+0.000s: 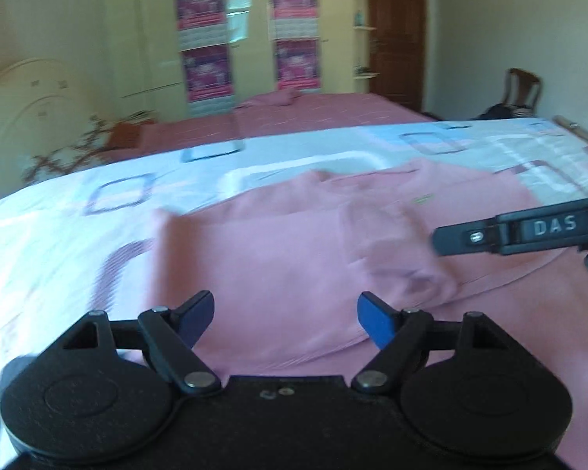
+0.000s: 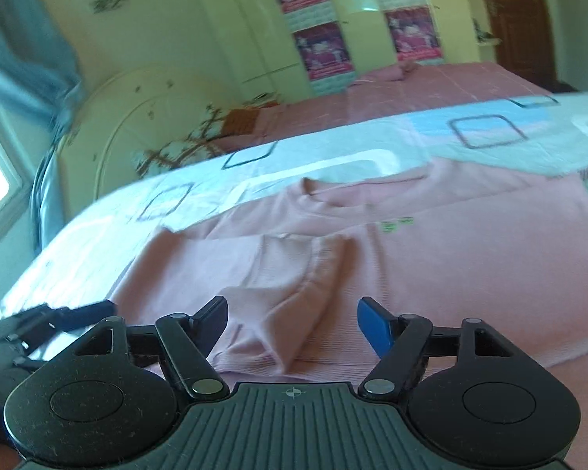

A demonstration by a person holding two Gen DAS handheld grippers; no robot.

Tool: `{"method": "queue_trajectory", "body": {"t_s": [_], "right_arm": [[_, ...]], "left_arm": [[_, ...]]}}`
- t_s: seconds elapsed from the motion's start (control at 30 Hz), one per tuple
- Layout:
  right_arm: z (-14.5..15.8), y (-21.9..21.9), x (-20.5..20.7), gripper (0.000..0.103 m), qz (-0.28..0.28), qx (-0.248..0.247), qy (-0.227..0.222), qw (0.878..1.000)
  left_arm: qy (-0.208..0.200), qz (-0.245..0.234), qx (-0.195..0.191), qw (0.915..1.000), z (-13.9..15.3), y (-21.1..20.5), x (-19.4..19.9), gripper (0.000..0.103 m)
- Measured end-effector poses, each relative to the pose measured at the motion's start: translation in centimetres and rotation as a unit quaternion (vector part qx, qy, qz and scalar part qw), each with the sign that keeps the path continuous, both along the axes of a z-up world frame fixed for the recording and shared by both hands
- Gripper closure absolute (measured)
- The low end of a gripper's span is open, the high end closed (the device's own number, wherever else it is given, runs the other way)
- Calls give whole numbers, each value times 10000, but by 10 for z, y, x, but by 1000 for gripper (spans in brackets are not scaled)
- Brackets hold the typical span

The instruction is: Fold small clothes

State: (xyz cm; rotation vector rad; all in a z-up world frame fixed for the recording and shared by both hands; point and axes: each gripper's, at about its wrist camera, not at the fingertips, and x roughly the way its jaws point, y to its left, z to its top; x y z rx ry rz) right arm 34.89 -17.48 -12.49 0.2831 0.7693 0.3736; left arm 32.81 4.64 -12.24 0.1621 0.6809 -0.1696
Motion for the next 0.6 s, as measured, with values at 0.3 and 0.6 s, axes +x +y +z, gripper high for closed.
{"method": "queue_trajectory", "body": {"t_s": [0.3, 0.6], "right_arm": [[-35, 65, 20, 60, 324, -1423, -197, 9891], [-4, -3, 30, 89, -683, -397, -266, 9965]], "left_arm": [[246, 1147, 441, 9921, -36, 51, 8, 33], [-191, 1040, 667, 9922, -38, 37, 20, 90]]}}
